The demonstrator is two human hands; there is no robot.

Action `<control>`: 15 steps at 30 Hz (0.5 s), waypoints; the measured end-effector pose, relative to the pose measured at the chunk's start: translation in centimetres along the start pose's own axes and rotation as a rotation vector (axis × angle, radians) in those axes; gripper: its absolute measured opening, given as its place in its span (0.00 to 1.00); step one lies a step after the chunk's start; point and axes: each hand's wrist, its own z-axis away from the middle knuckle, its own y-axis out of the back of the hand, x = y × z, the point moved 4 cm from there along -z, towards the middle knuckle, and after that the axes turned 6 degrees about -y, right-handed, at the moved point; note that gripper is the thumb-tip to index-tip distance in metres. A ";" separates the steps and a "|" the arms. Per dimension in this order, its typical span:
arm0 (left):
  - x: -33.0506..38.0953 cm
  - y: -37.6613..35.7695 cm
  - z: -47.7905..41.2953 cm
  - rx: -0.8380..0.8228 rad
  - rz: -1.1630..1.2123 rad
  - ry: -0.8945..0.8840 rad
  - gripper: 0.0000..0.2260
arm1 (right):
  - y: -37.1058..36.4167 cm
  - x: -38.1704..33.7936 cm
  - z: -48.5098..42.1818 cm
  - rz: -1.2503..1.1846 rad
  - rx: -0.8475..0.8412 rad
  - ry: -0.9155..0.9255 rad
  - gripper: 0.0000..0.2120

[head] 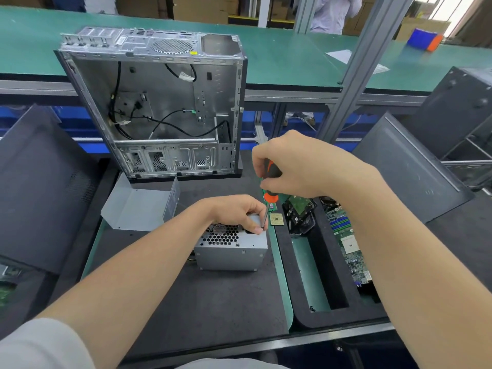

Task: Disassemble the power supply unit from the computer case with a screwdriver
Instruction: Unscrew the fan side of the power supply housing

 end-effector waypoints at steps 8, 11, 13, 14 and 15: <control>0.1 0.0 0.1 0.011 -0.022 0.001 0.04 | -0.1 -0.3 0.2 0.030 -0.049 0.049 0.13; 0.0 0.0 0.1 0.024 0.001 0.006 0.05 | -0.5 0.1 0.0 0.196 0.077 -0.128 0.20; 0.0 0.0 0.1 0.021 -0.002 0.006 0.05 | -0.6 0.1 -0.2 0.204 0.143 -0.195 0.26; 0.0 0.1 0.1 0.020 -0.003 0.008 0.05 | -0.7 0.0 -0.3 0.182 0.153 -0.200 0.26; 0.1 0.1 0.1 0.018 0.001 0.012 0.05 | -0.7 -0.1 -0.4 0.167 0.154 -0.190 0.24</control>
